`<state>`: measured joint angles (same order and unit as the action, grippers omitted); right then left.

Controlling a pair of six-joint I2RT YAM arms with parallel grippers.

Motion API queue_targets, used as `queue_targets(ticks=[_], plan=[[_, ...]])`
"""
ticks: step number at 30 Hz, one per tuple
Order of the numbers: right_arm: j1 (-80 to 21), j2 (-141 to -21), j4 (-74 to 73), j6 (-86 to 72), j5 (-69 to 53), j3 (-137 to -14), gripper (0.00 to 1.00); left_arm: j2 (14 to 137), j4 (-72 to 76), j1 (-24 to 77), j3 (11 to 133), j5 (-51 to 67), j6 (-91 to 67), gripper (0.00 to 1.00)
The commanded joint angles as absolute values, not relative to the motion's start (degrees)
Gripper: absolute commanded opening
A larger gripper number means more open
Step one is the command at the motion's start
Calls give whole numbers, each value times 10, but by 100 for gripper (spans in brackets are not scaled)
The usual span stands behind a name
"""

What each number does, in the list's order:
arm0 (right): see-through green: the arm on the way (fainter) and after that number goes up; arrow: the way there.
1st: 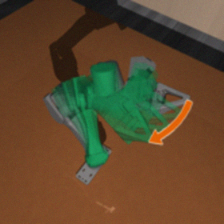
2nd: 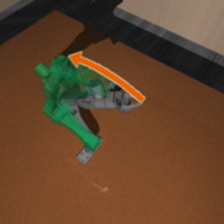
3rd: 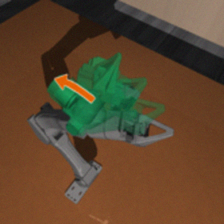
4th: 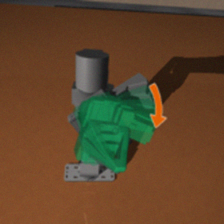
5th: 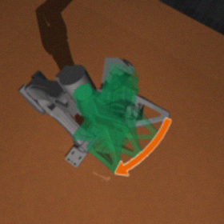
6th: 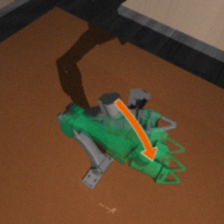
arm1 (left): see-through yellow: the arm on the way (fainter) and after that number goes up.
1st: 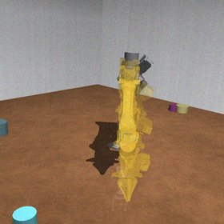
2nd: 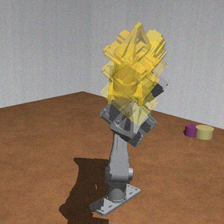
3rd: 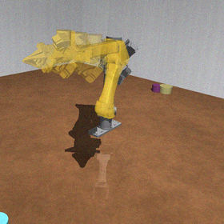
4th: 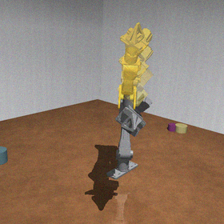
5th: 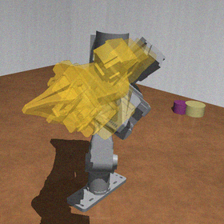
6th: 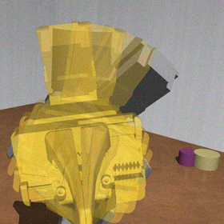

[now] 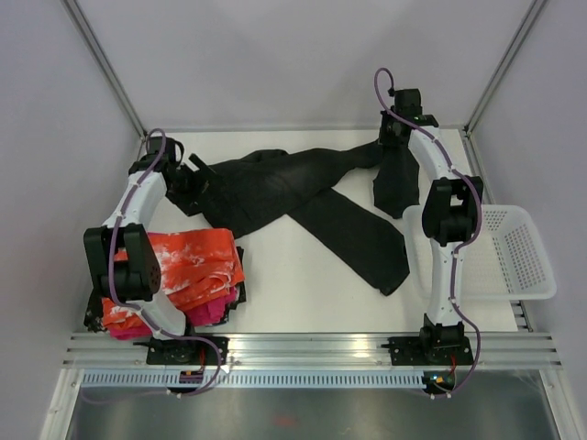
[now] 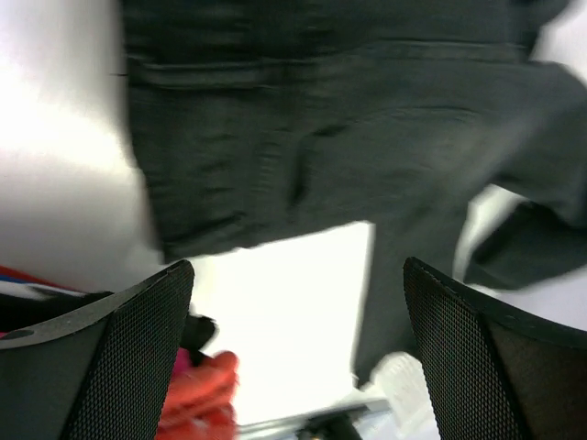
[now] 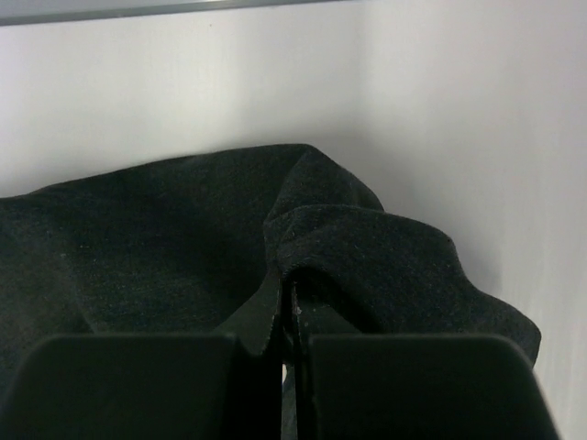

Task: Fold and stack the trousers
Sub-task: Move the trousers to the center of the board, then flatten the trousers out

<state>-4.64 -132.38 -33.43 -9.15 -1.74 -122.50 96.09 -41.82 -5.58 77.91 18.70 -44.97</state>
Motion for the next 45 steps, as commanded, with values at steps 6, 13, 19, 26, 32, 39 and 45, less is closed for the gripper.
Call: queue_targets(ticks=[6, 13, 19, 26, 32, 39, 45], plan=[[-47, -1286, -324, -76, -10, -1187, 1, 975, -376, -54, 699, 54, -381, 100], [-48, -1281, -335, -80, -11, -1174, 0, 1046, -292, -19, 664, 149, -382, 98], [-47, -1273, -332, -85, -10, -1161, 0, 1103, -240, -10, 659, 168, -401, 94], [-47, -1259, -331, -89, -6, -1153, 0, 1100, -192, -8, 670, 188, -421, 31], [-47, -1209, -288, -96, -4, -1153, 0, 1066, -281, -10, 824, 199, -433, 2], [-33, -1146, -239, -105, -12, -1235, 0, 1042, -426, -26, 1170, 150, -480, 2], [-33, -1082, -180, -84, -42, -1223, 0, 1001, -451, -31, 1226, 106, -623, 2]])
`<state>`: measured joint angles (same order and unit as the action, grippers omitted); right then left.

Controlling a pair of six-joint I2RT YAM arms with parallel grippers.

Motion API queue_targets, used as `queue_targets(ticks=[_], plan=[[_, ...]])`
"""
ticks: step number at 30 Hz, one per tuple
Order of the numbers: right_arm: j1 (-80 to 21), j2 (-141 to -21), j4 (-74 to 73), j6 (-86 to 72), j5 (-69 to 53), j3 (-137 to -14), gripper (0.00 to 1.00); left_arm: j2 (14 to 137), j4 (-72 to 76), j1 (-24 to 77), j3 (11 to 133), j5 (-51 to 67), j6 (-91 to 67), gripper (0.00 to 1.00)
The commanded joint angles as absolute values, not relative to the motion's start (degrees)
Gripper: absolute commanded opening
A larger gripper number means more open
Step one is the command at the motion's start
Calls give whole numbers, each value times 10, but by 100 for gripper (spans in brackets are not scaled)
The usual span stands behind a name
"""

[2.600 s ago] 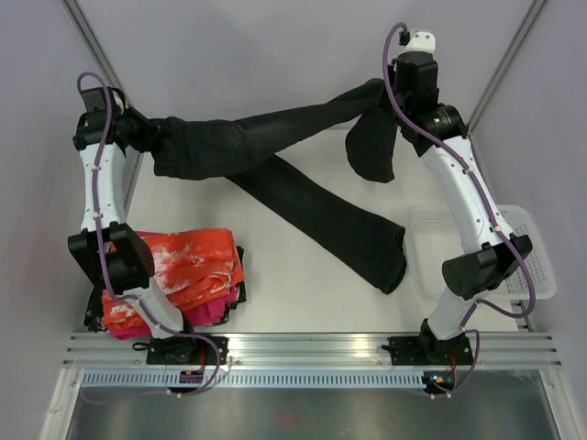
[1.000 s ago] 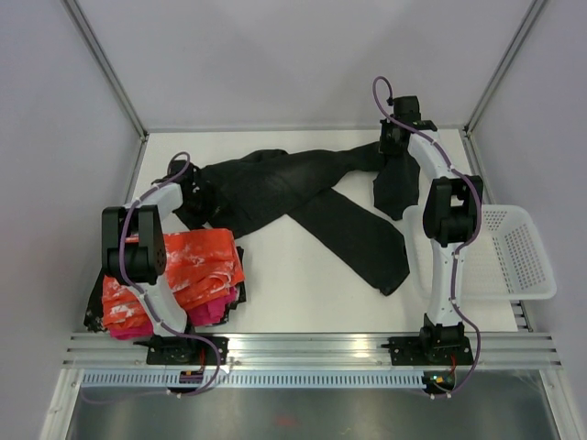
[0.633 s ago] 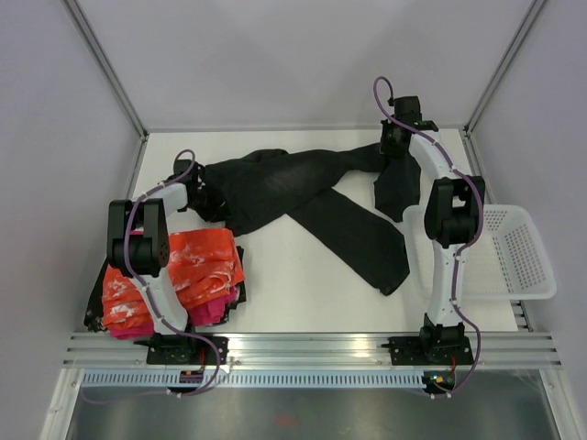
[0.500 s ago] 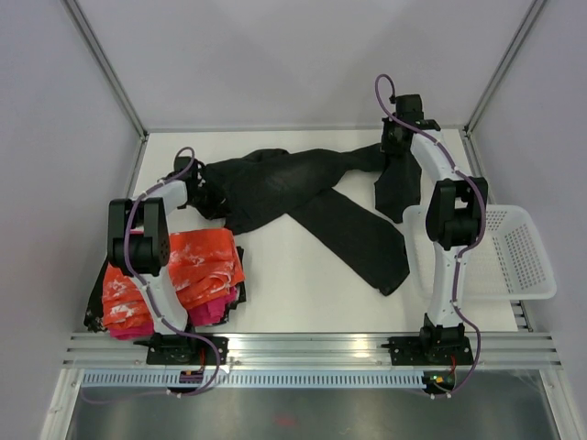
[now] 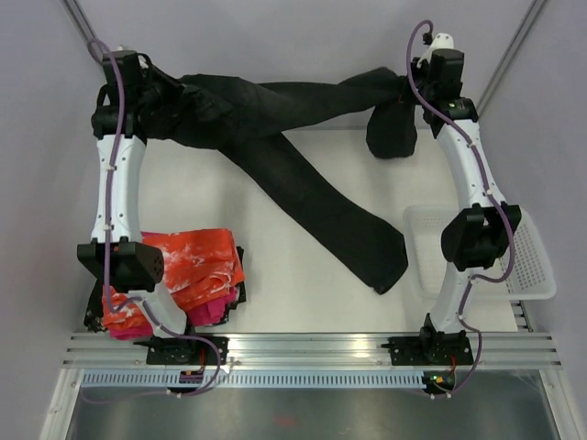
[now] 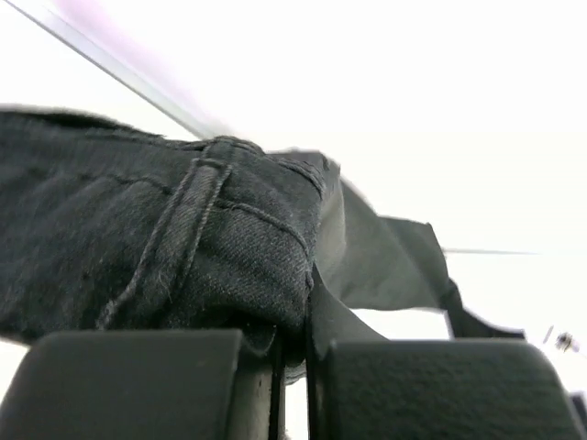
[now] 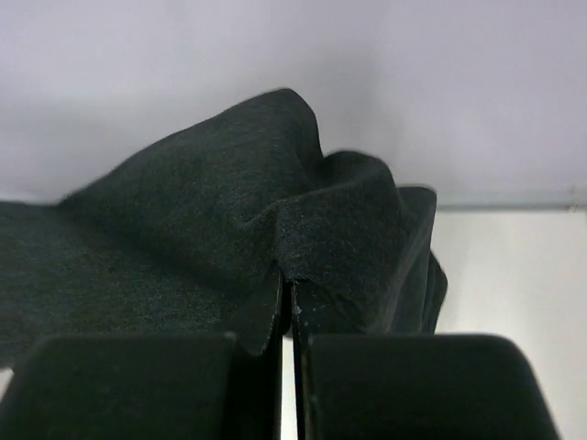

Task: Fold and stack the trousers
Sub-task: Flatten the trousers out

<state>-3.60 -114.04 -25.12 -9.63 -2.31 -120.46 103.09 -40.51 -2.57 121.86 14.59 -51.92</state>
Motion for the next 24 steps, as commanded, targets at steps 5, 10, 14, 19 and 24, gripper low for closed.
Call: queue_targets(ticks=[5, 10, 14, 19, 24], plan=[[-33, -1044, -175, -58, -54, -1210, 0, 943, -469, -32, 1183, 67, -745, 2], [-33, -1032, -220, -50, -4, -1204, 0, 898, -590, -32, 1172, -10, -833, 2], [-33, -1030, -285, -72, 7, -1166, 0, 861, -685, -41, 1151, -111, -874, 2], [-34, -1028, -280, -120, -74, -1064, 0, 845, -599, -100, 1055, -134, -838, 2], [-76, -1025, -295, -135, -133, -1016, 0, 936, -537, -112, 1085, -172, -747, 2]])
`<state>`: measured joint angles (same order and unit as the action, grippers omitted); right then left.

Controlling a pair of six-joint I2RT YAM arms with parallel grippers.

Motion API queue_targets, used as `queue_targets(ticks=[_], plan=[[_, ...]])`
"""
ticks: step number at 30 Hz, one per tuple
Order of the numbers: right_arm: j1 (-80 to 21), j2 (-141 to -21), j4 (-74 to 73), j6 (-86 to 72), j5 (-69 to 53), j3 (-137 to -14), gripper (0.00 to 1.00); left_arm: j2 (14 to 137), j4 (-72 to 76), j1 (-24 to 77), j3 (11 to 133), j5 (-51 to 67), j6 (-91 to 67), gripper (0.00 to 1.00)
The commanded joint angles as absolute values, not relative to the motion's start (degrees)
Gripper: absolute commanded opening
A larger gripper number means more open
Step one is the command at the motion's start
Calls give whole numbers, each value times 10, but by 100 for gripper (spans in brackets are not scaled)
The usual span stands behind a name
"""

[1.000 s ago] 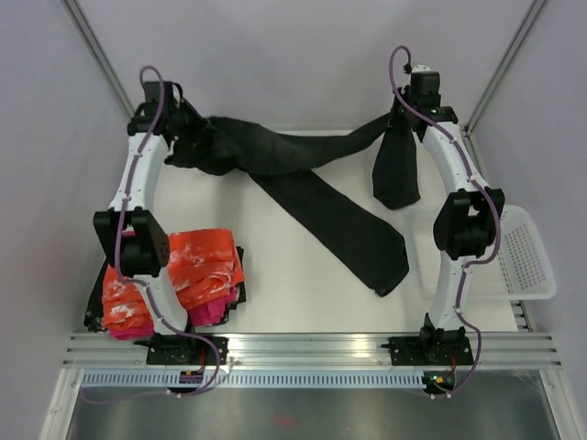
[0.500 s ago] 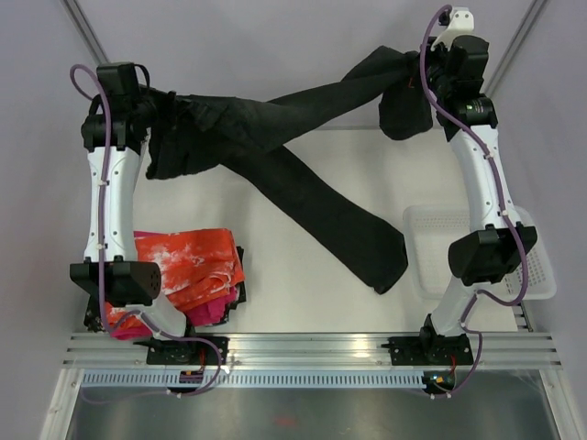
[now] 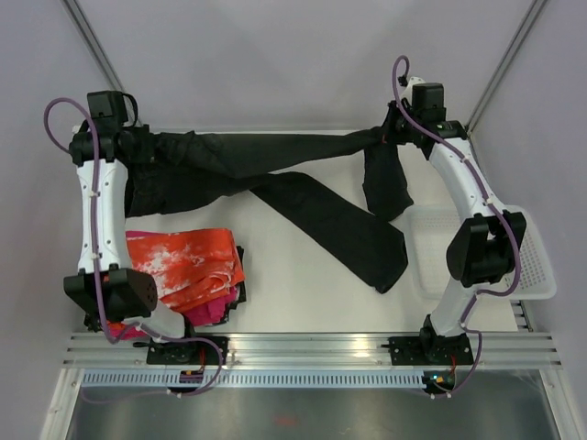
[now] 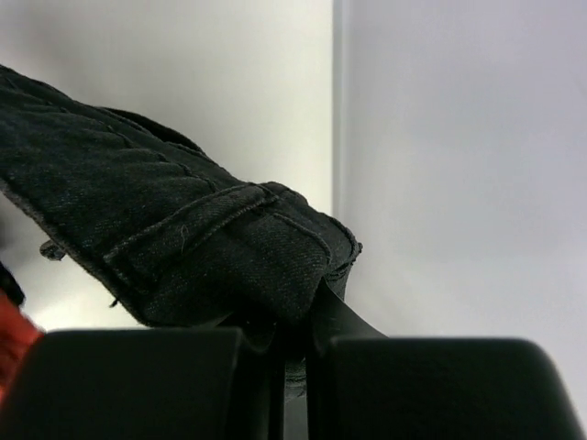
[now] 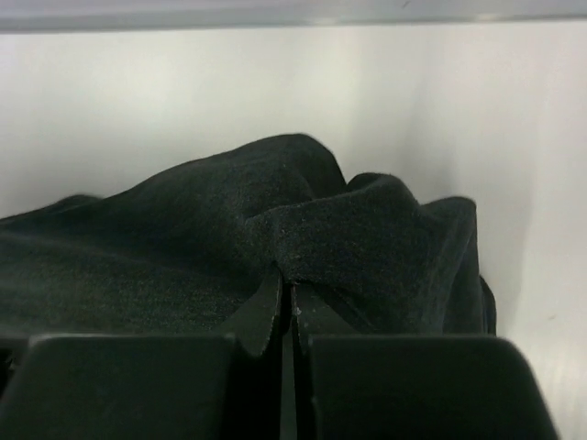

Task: Fold and stack the trousers
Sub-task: Flatten the trousers out

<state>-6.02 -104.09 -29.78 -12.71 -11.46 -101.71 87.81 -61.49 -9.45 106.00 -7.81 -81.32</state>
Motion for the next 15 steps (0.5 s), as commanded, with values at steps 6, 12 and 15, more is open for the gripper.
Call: queue_targets(ticks=[6, 12, 15], plan=[[-157, -1006, -383, -126, -93, -1000, 0, 978, -463, -120, 1063, -200, -689, 2], [-175, -948, -444, -143, -82, -998, 0, 1015, -385, -137, 1062, -193, -639, 2], [-186, -926, -472, -130, -140, -987, 0, 1035, -345, -157, 1071, -169, -613, 2]])
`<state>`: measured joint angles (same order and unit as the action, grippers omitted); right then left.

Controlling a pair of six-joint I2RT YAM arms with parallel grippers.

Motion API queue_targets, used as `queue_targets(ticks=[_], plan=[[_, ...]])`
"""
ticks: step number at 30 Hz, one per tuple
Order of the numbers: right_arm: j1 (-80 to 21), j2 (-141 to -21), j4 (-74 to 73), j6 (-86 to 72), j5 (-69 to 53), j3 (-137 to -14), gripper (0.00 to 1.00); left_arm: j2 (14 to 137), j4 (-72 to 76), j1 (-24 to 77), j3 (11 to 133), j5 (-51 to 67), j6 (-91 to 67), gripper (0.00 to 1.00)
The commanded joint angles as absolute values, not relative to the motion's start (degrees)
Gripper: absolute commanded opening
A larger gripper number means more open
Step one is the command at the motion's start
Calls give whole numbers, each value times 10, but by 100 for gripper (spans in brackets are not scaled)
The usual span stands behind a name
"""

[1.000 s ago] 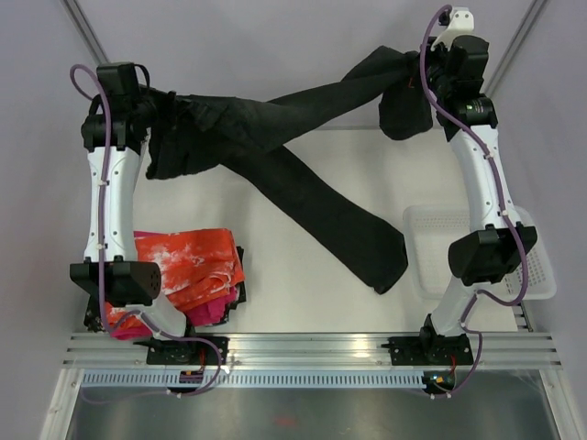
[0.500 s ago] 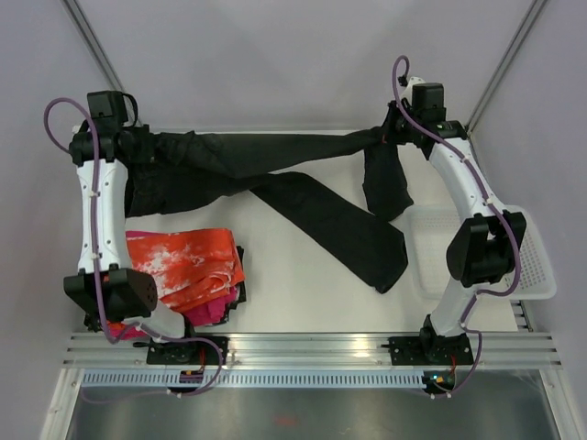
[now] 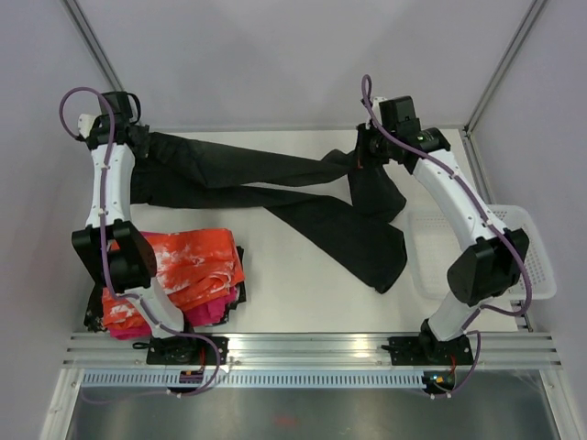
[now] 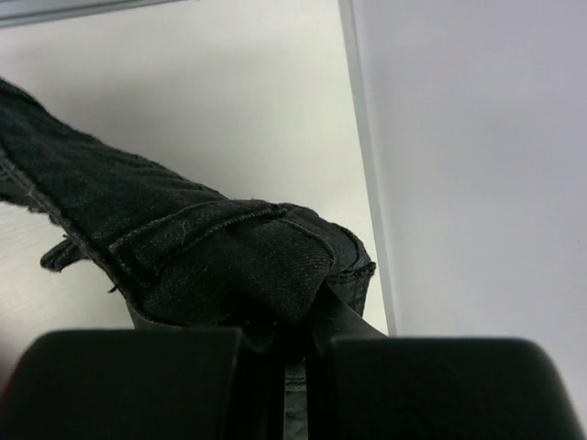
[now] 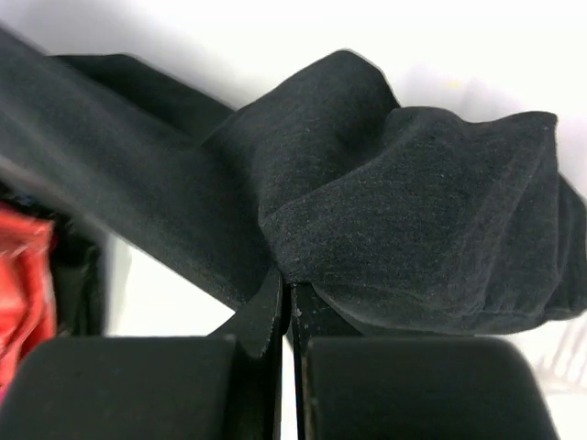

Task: Fold and stack the trousers
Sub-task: Flatten the trousers out

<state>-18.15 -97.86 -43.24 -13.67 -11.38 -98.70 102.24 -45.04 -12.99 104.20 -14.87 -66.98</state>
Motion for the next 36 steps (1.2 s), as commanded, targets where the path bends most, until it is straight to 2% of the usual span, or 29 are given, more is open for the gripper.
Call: queue_targets(ticks=[1, 5, 11, 21, 28, 36], plan=[[-192, -913, -475, -131, -152, -974, 0, 1040, -320, -162, 1072, -163, -611, 2], [-226, -903, -461, -157, -105, -862, 0, 1062, -276, -171, 1077, -142, -605, 2], [-250, -954, -419, -238, -74, -771, 0, 1085, -269, -171, 1073, -105, -623, 2], [-289, -1126, -395, -244, -28, -718, 0, 1088, -272, -171, 1055, -103, -600, 2], [-280, -1255, -410, -233, 96, -816, 0, 1030, -314, -171, 1001, -156, -611, 2], [-176, -1347, -447, -186, 159, -1010, 0, 937, -359, -168, 880, -168, -660, 2]])
